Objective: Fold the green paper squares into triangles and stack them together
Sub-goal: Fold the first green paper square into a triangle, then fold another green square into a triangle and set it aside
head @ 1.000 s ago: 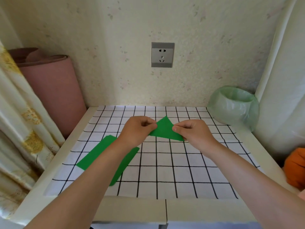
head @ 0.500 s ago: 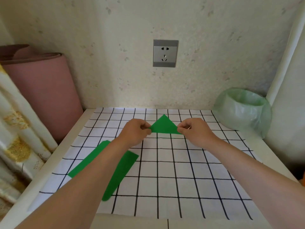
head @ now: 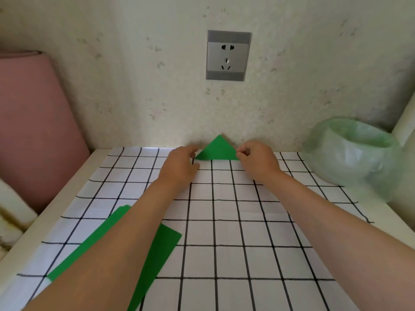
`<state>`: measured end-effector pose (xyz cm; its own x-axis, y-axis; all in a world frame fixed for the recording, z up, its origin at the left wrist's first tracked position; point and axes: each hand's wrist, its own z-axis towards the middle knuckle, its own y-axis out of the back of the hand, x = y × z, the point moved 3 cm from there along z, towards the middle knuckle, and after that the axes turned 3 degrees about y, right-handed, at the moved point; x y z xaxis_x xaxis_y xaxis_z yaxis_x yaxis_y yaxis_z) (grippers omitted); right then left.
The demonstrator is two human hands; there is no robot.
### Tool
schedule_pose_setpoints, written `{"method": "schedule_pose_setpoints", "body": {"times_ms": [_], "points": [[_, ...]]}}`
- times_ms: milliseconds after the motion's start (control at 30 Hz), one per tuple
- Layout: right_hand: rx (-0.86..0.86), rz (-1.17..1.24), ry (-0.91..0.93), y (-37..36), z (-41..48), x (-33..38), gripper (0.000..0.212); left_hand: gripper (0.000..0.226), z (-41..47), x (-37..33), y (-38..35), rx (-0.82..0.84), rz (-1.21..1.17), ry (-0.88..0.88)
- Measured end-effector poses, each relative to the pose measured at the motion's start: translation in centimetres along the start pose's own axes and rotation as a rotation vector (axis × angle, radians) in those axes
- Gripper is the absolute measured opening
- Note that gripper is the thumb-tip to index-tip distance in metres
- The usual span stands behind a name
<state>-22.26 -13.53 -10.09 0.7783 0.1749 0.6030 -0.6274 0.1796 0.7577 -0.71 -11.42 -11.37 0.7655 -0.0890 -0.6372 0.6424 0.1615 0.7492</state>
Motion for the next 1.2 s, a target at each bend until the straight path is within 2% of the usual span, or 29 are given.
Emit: {"method": "schedule_pose_setpoints", "body": {"times_ms": [133, 200, 367, 667, 767, 933, 1100, 1200], "points": [[-0.035, -0.029, -0.008, -0.9, 1.2, -0.3, 0.009, 0.03, 1.2, -0.1, -0.4, -0.034, 0.04, -0.05], [-0.036, -0.091, -0.012, -1.2, 1.2, -0.6, 0.014, 0.018, 1.6, 0.0, -0.7, -0.075, 0.087, -0.061], [-0.084, -0.153, -0.035, -1.2, 1.3, -0.7, 0.021, 0.023, 2.1, 0.3, -1.3, -0.086, 0.163, -0.105], [-0.044, -0.182, 0.021, 0.2, -0.7, 1.3, 0.031, 0.023, 0.1, -0.1, 0.7, -0.002, 0.105, -0.096], [0.032, -0.173, 0.097, 0.9, -2.3, 3.3, 0.031, 0.024, -1.7, -0.8, 2.3, 0.005, 0.121, -0.104], [0.273, -0.139, 0.263, 1.1, -6.6, 8.3, 0.026, 0.029, -6.0, -2.1, 6.3, 0.049, 0.155, -0.165], [0.437, -0.085, 0.42, -0.6, -12.7, 12.9, 0.029, 0.029, -12.4, 0.6, 9.0, 0.161, 0.188, -0.114], [0.539, -0.096, 0.493, -2.4, -16.3, 14.4, 0.034, 0.037, -15.8, 2.6, 10.8, 0.2, 0.251, -0.051]]}}
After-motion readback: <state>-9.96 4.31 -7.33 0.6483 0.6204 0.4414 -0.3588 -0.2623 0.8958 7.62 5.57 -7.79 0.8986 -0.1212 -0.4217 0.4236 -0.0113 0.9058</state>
